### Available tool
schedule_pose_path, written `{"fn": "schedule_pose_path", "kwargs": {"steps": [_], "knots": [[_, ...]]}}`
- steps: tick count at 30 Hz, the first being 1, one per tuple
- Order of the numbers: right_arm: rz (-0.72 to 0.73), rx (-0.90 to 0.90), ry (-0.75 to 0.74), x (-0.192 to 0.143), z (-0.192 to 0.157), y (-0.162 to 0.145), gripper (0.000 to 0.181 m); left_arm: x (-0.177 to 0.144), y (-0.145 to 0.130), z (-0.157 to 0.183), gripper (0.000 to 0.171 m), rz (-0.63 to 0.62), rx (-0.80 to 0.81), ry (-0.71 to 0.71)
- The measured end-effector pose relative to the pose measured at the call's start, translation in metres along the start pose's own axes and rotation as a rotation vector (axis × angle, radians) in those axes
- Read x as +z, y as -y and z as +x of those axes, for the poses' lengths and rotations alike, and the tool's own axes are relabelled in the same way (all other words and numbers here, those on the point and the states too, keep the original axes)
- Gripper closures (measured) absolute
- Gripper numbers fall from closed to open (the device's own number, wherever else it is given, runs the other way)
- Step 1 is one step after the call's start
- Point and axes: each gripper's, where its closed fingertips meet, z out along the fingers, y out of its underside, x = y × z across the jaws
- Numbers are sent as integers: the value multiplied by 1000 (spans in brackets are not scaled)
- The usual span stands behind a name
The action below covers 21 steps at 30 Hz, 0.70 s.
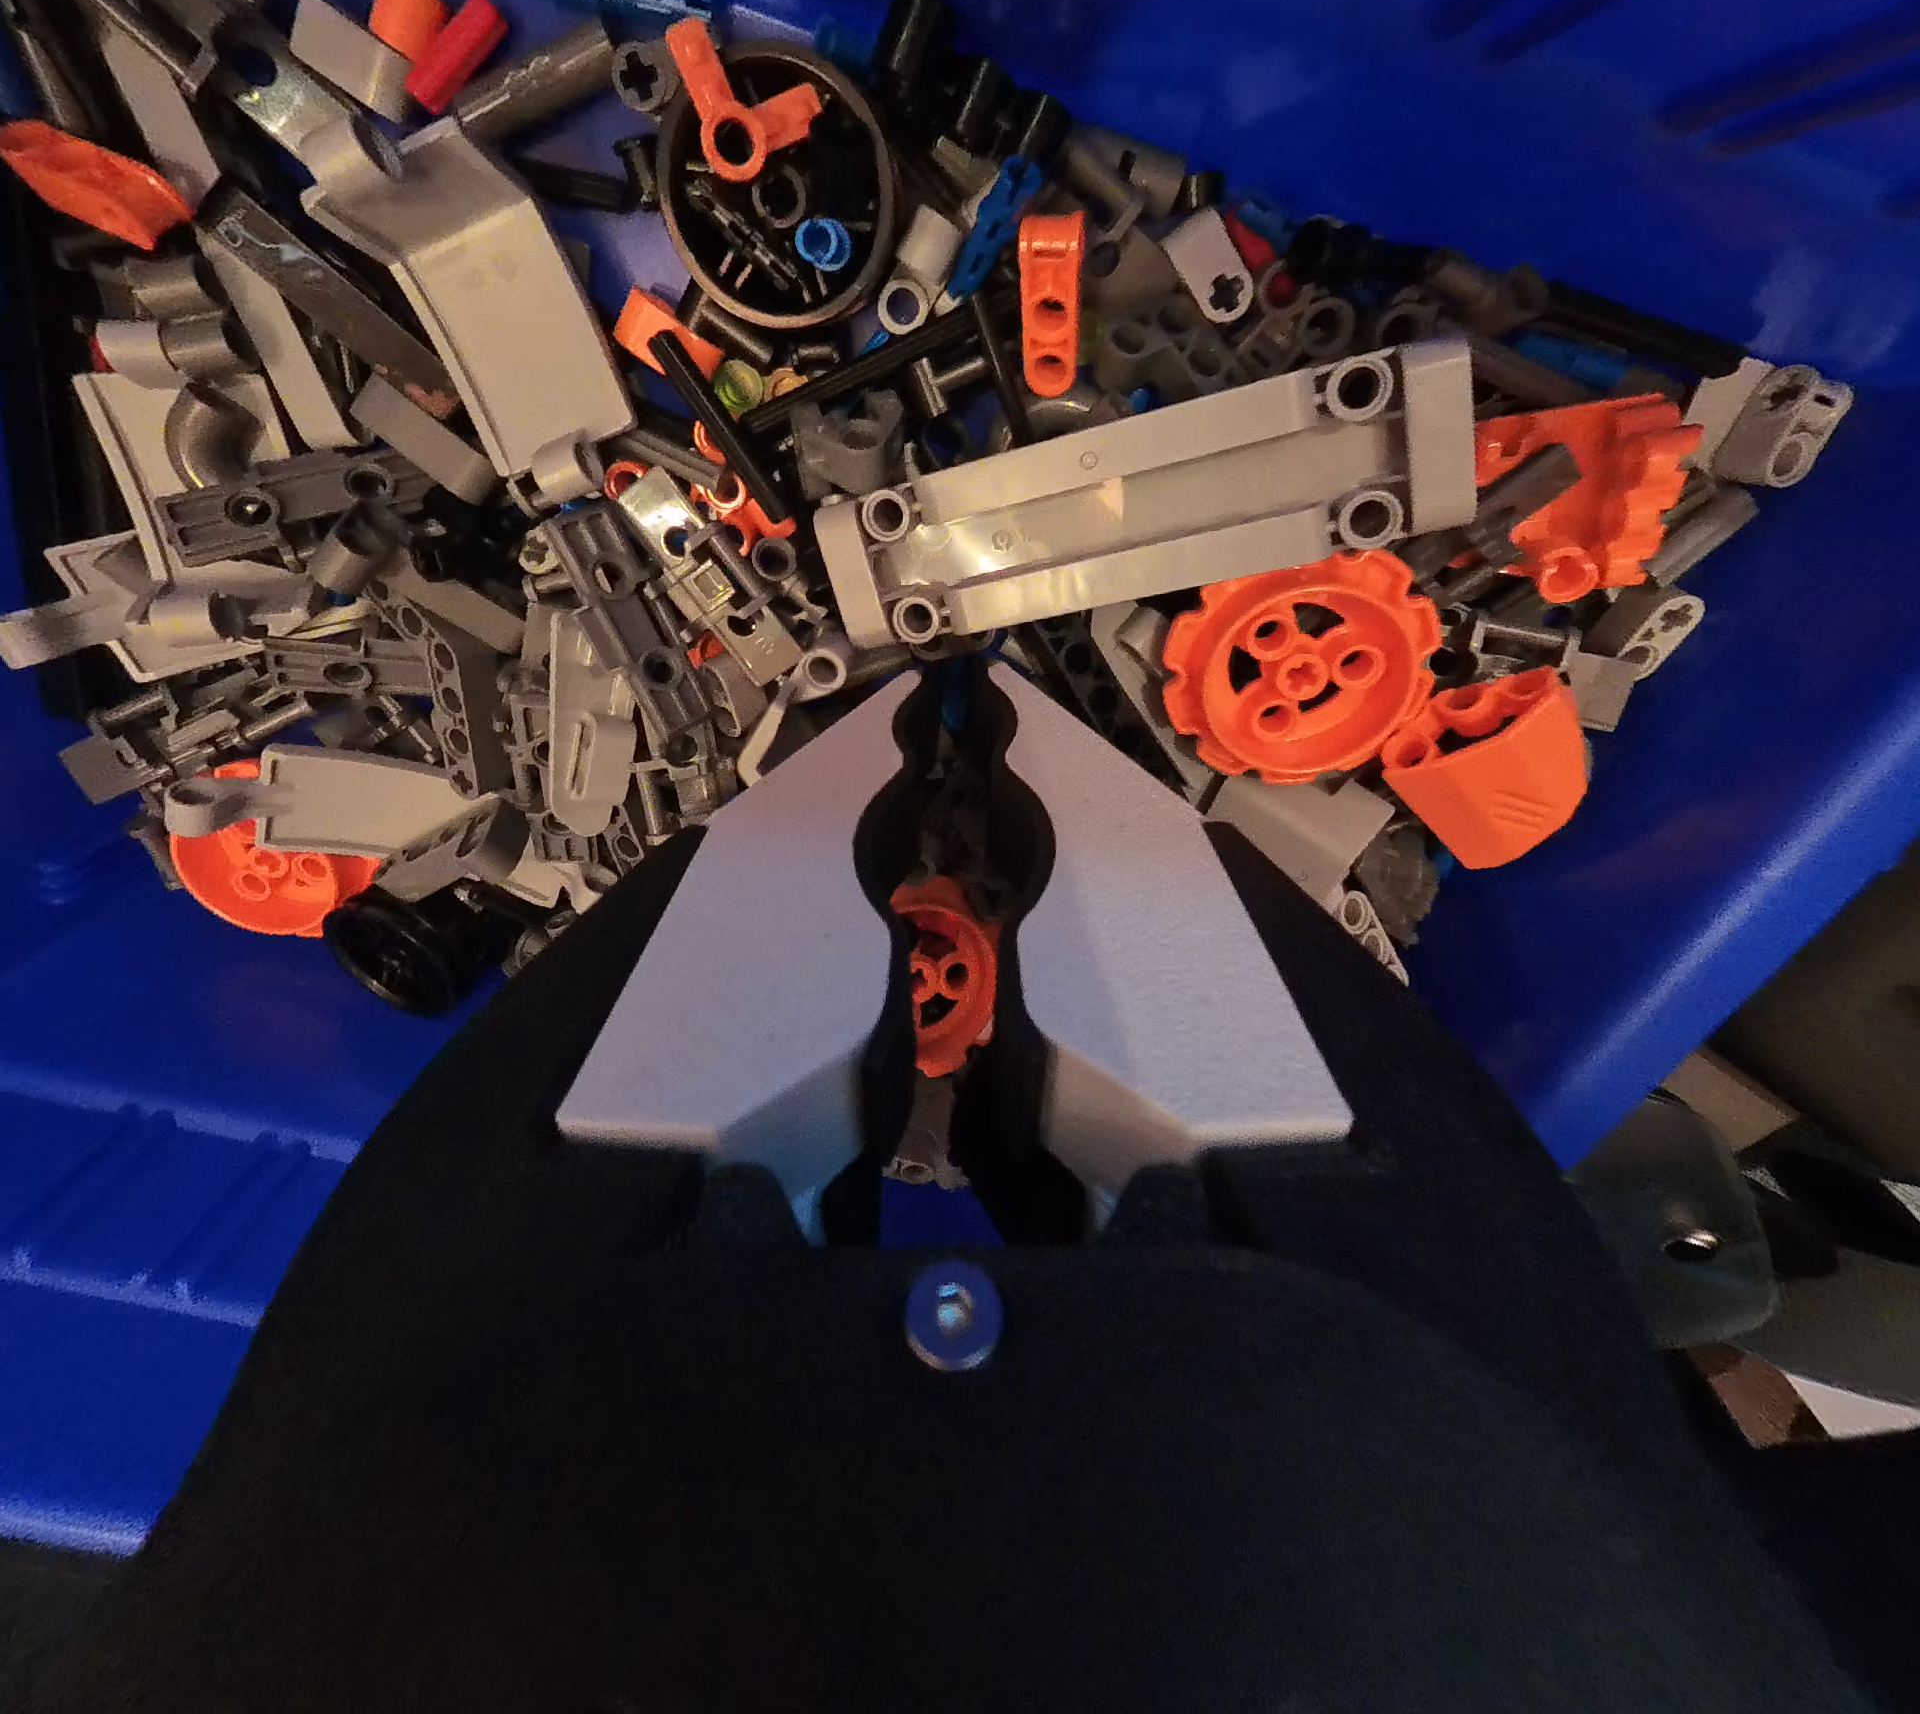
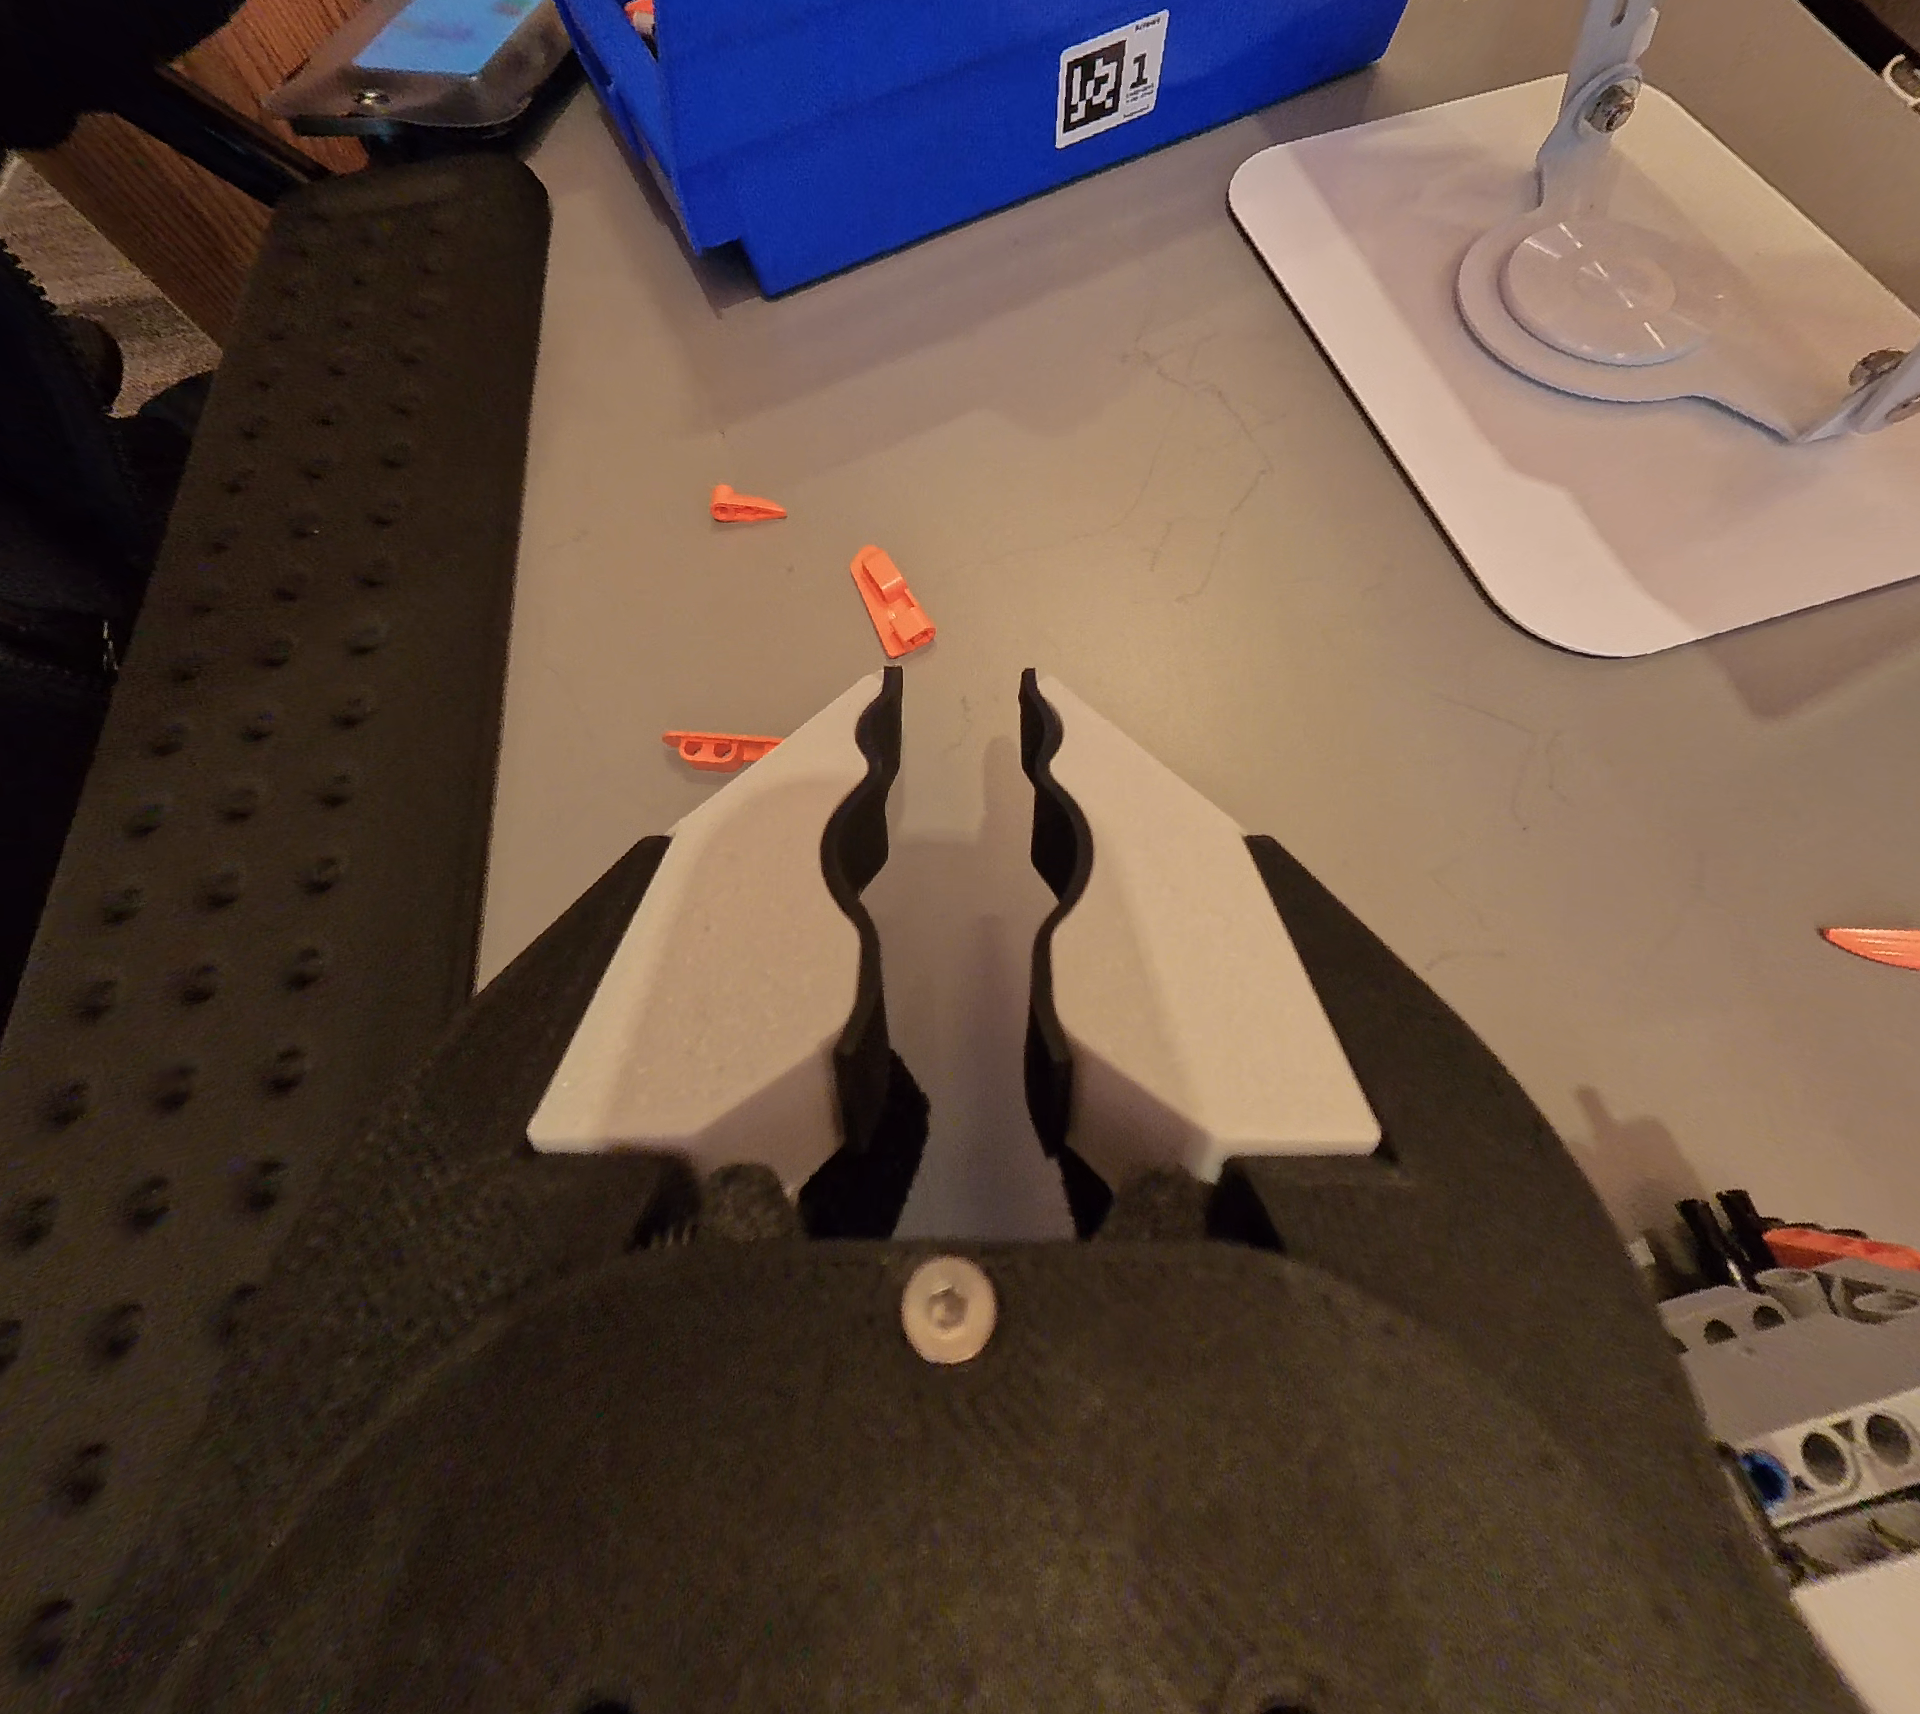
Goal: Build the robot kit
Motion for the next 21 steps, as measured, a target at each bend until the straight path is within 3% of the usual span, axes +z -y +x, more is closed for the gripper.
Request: {"fn": "schedule_pose_path", "kwargs": {"steps": [3,13,21], "knots": [[4,-1,-2,-1,0,1,161,-2,0,3,168,15,2,-12],[21,-8,-5,-3,-1,5,160,-51,12,5,168,278,-31,13],[44,-29,-7,-5,-5,13,160,-114,47,46,168,522,57,53]]}}
